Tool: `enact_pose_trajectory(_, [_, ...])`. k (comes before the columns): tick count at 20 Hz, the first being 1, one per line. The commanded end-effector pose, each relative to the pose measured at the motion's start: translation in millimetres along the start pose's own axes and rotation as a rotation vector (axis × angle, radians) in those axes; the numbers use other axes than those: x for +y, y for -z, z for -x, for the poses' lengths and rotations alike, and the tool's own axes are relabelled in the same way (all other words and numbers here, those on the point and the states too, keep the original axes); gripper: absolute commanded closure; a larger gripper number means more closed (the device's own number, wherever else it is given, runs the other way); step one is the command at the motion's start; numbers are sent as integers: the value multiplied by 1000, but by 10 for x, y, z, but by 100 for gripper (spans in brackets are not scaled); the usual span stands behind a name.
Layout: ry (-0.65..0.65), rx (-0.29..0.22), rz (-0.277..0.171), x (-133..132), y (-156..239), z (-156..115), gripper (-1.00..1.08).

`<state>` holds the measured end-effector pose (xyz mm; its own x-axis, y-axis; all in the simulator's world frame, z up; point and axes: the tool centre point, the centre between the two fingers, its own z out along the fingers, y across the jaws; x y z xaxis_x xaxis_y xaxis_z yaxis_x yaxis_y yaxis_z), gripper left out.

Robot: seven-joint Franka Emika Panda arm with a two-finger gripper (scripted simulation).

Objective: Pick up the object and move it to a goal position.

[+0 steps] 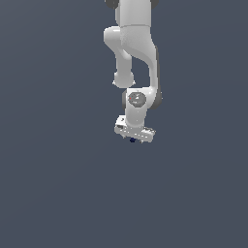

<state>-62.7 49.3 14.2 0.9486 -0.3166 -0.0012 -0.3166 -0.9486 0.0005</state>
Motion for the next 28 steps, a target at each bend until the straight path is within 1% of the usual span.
enact_pose_trajectory(1, [0, 1, -1, -3, -11, -5, 108])
enact_pose_trajectory(12, [0, 1, -1, 0, -6, -5, 108])
enact_pose_trajectory(16, [0, 1, -1, 78, 63, -46, 108])
enact_pose_trajectory(19, [0, 1, -1, 208, 177, -113, 108])
enact_pose_trajectory(22, [0, 1, -1, 394, 342, -210, 108])
enact_pose_trajectory(28, [0, 1, -1, 888, 784, -476, 108])
